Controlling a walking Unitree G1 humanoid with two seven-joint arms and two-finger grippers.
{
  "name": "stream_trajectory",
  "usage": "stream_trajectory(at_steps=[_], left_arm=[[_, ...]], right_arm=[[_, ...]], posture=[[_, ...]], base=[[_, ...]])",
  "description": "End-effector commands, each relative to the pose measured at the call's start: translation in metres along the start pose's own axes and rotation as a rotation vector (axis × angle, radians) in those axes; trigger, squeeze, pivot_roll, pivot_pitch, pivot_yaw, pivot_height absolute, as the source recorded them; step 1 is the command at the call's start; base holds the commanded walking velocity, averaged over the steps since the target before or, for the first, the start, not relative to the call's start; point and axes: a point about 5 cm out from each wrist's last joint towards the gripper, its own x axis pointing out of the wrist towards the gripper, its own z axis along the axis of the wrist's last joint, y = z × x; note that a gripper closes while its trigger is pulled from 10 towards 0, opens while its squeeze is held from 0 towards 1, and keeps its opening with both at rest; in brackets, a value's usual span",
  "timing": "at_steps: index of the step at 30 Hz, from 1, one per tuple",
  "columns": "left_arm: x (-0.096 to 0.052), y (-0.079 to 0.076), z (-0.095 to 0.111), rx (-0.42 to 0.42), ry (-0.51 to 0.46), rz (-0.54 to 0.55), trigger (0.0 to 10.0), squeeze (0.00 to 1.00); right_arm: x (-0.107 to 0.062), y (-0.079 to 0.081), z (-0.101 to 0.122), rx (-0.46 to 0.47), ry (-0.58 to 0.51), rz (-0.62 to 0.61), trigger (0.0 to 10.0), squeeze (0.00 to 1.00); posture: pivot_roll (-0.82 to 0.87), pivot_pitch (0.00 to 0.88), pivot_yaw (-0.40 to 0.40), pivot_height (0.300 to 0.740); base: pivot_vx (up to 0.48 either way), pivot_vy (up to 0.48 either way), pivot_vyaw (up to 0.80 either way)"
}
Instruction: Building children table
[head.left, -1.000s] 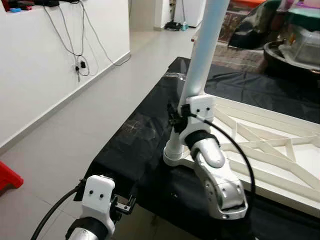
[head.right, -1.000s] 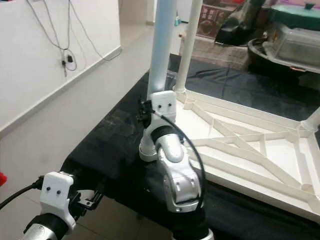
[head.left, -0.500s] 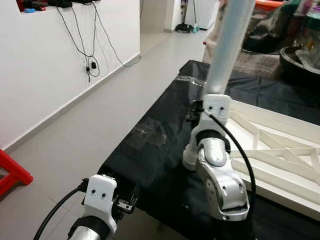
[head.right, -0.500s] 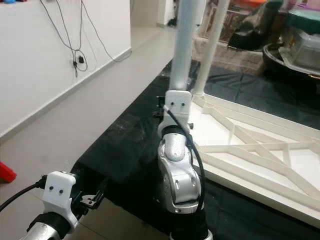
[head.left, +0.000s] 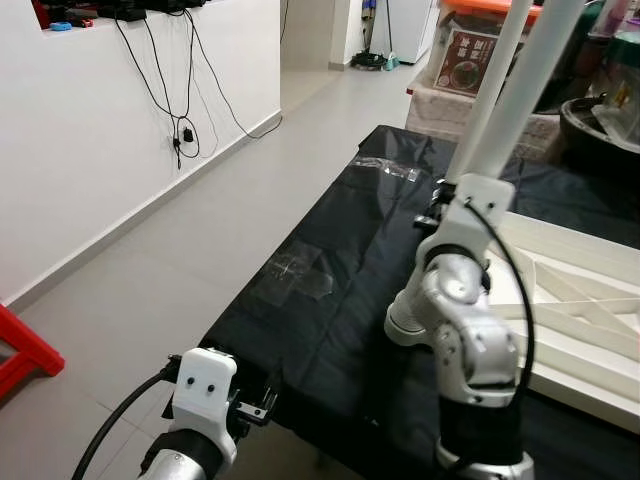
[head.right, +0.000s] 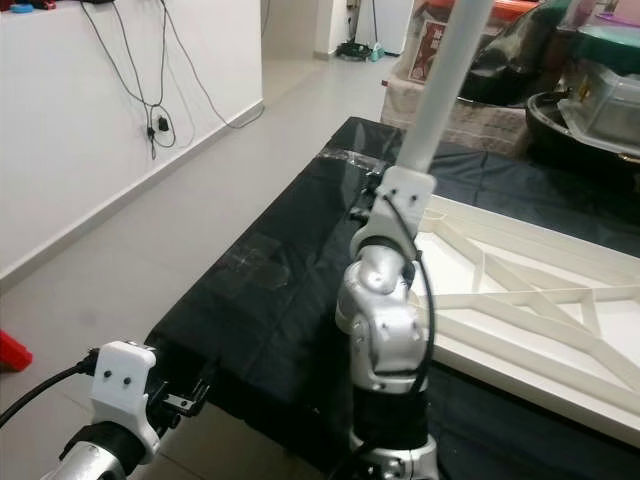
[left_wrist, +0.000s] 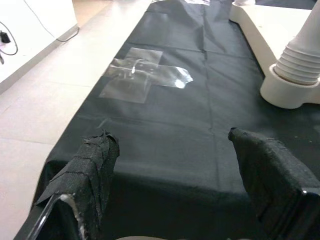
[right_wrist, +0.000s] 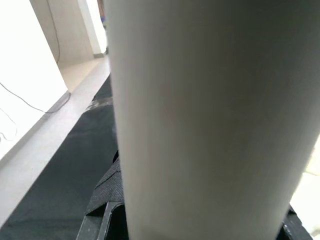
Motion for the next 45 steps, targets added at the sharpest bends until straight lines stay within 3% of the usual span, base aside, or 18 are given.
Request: stream_trajectory(at_steps=[1, 2, 3, 4, 5, 8, 9, 10, 13, 15, 16, 17, 18, 21, 25, 38, 45], left_arm=[[0.0, 0.0, -0.002, 0.004, 0.002, 0.002, 10.0, 0.0], [0.001, 0.001, -0.002, 0.005, 0.004, 0.003, 10.0, 0.0], [0.001, 0.001, -0.002, 0.005, 0.004, 0.003, 10.0, 0.0], [0.002, 0.001, -0.002, 0.009, 0.004, 0.003, 10.0, 0.0], [0.006, 0.002, 0.001, 0.034, -0.004, -0.003, 10.0, 0.67], [0.007, 0.002, 0.002, 0.051, -0.009, -0.006, 10.0, 0.67], [0.012, 0.003, 0.009, 0.07, -0.037, -0.007, 10.0, 1.0], [0.012, 0.003, 0.009, 0.07, -0.037, -0.007, 10.0, 1.0], [0.027, 0.011, 0.025, 0.122, -0.095, 0.012, 10.0, 1.0], [0.031, 0.013, 0.027, 0.139, -0.096, 0.021, 10.0, 1.0], [0.036, 0.015, 0.03, 0.161, -0.1, 0.015, 10.0, 0.65], [0.036, 0.015, 0.03, 0.161, -0.1, 0.015, 10.0, 0.65], [0.043, 0.019, 0.034, 0.176, -0.105, 0.012, 10.0, 0.0], [0.057, 0.027, 0.042, 0.225, -0.104, 0.0, 10.0, 0.0], [0.064, 0.029, 0.044, 0.257, -0.104, -0.04, 10.0, 0.0], [0.064, 0.012, 0.027, 0.236, -0.036, -0.222, 10.0, 0.0], [0.064, 0.008, 0.024, 0.237, -0.024, -0.251, 10.0, 0.0]], right_arm=[[-0.015, 0.045, 0.001, 0.166, 0.112, 0.099, 10.0, 0.0], [-0.012, 0.048, 0.014, 0.187, 0.043, 0.159, 10.0, 0.0], [-0.012, 0.048, 0.014, 0.187, 0.043, 0.159, 10.0, 0.0], [-0.012, 0.054, 0.032, 0.21, -0.067, 0.282, 10.0, 0.0], [-0.017, 0.061, 0.046, 0.225, -0.158, 0.416, 10.0, 0.0], [-0.019, 0.063, 0.051, 0.227, -0.196, 0.468, 10.0, 0.0], [-0.023, 0.067, 0.055, 0.239, -0.212, 0.552, 10.0, 0.0], [-0.023, 0.067, 0.055, 0.239, -0.212, 0.552, 10.0, 0.0], [-0.032, 0.074, 0.054, 0.244, -0.191, 0.737, 10.0, 0.0], [-0.033, 0.075, 0.052, 0.239, -0.178, 0.768, 10.0, 0.0], [-0.036, 0.076, 0.047, 0.231, -0.149, 0.816, 10.0, 0.0], [-0.036, 0.076, 0.047, 0.231, -0.149, 0.816, 10.0, 0.0], [-0.04, 0.077, 0.04, 0.234, -0.115, 0.873, 10.0, 0.0], [-0.047, 0.078, 0.025, 0.222, -0.058, 0.981, 10.0, 0.0], [-0.054, 0.079, 0.019, 0.22, -0.036, 1.058, 10.0, 0.0], [-0.074, 0.082, 0.014, 0.239, 0.012, 1.202, 10.0, 0.0], [-0.078, 0.083, 0.013, 0.241, 0.015, 1.23, 10.0, 0.0]], posture=[[0.11, 0.088, -0.065, 0.74], [0.11, 0.089, -0.065, 0.74], [0.11, 0.089, -0.065, 0.74], [0.11, 0.088, -0.063, 0.74], [0.12, 0.086, -0.064, 0.74], [0.12, 0.086, -0.064, 0.74], [0.12, 0.083, -0.062, 0.74], [0.12, 0.083, -0.062, 0.74], [0.11, 0.078, -0.055, 0.74], [0.11, 0.078, -0.055, 0.74], [0.11, 0.072, -0.056, 0.74], [0.11, 0.072, -0.056, 0.74], [0.11, 0.064, -0.052, 0.74], [0.11, 0.058, -0.045, 0.74], [0.11, 0.058, -0.042, 0.74], [0.11, 0.057, -0.041, 0.74], [0.11, 0.058, -0.042, 0.74]], base=[[0.0, 0.0, 0.0], [0.0, 0.0, 0.0], [0.0, 0.0, 0.0], [0.0, 0.0, 0.0], [0.0, 0.0, 0.0], [0.0, 0.0, 0.0], [0.0, 0.0, 0.0], [0.0, 0.0, 0.0], [0.0, 0.0, 0.0], [0.0, 0.0, 0.0], [0.0, 0.0, 0.0], [0.0, 0.0, 0.0], [0.0, 0.0, 0.0], [0.0, 0.0, 0.0], [0.0, 0.0, 0.0], [0.0, 0.0, 0.0], [0.0, 0.0, 0.0]])
